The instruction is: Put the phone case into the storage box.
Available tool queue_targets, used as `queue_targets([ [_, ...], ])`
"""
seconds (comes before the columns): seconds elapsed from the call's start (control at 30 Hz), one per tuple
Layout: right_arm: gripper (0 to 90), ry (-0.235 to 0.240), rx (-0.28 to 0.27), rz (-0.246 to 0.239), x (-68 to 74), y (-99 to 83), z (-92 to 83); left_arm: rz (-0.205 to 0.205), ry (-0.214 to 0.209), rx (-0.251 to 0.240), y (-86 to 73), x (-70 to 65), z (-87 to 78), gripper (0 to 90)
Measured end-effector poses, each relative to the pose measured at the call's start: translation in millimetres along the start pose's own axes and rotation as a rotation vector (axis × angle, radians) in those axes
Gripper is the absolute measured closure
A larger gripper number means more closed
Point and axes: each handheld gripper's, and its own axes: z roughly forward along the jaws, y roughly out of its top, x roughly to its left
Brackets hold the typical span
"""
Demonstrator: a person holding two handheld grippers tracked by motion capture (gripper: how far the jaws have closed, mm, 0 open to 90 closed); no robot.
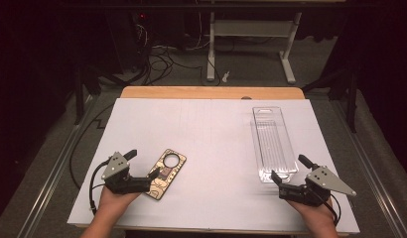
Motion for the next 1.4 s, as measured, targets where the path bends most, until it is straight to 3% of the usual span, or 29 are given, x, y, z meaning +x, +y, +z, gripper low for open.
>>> queue_targets([
  [0.27,0.3,0.018,0.000,0.009,-0.8,-0.9,0.1,0.007,0.003,0.002,1.5,-0.2,0.5,0.2],
  [0.53,0.2,-0.006,-0.008,0.024,-3.3,-1.5,-2.4,0.023,0.006,0.008,2.4,-0.8,0.3,0.2],
  [0.9,0.3,0.002,-0.022,0.021,-2.8,-2.3,-2.9,-0.004,0.014,0.011,3.1,2.8,-2.1,0.2],
  [1.13,0.3,-0.006,-0.010,0.033,-5.5,-3.4,-2.8,-0.024,0.043,0.031,3.2,8.1,-4.1,0.2],
  [1.4,0.3,-0.004,-0.004,0.050,-7.3,-3.7,-2.7,-0.023,0.061,0.096,1.2,15.4,-5.7,0.2],
])
